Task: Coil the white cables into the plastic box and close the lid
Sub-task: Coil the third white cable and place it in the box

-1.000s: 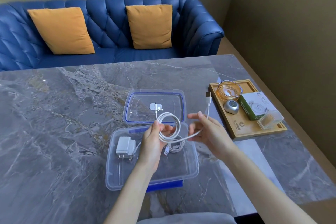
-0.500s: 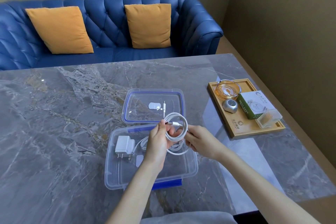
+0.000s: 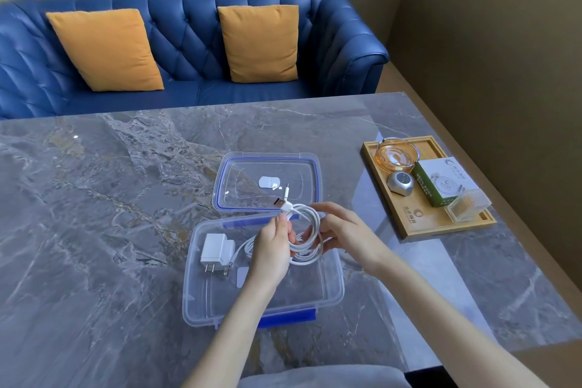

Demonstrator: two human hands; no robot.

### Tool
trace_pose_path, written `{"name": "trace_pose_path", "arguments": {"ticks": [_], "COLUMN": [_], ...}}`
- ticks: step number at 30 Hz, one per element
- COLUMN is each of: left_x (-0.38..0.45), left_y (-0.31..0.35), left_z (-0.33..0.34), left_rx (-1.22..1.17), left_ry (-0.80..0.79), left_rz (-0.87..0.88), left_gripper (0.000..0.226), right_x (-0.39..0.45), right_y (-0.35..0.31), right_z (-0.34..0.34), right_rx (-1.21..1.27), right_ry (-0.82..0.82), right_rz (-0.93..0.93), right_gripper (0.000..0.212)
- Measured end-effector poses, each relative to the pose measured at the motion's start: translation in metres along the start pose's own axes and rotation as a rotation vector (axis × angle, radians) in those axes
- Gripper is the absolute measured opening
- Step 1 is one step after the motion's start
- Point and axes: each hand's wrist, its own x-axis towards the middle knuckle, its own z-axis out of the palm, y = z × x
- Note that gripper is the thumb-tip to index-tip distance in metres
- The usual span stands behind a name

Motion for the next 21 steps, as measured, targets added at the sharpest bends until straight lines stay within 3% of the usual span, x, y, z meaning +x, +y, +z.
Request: {"name": "trace_pose_path", "arguments": {"ticks": [5,9,17,19,21], "left_x": [0.003,0.000,-0.001,0.001,0.000], "left_y": [-0.003,-0.001,-0.003,-0.003,-0.003], "left_z": [-0.001,-0.001,0.005,0.005,0.006], "left_rx": [0.070,0.152,0.179,0.183,0.196], "left_ry": [0.040,0.051,0.028,0.020,0.010], "left_rz": [0.047,0.101,0.163,0.163,0.168], "left_gripper": [0.044,0.042,0.038,0.037,0.035], "right_x": [-0.001,0.003,0.006,0.007,0.006], "right_y": [0.002,0.003,0.016,0.022,0.024], "right_z": [0.009,0.011,0.012,0.013,0.017], "right_rx": [0.050,0.103,-0.442,-0.618,-0.618], "right_ry": [0.092,0.100,0.350,0.436,0.532], "right_rz": [-0.090,-0.082,-0.438,-0.522,-0.576], "right_gripper": [0.024,0.032,0.012,0.018,0.019]}}
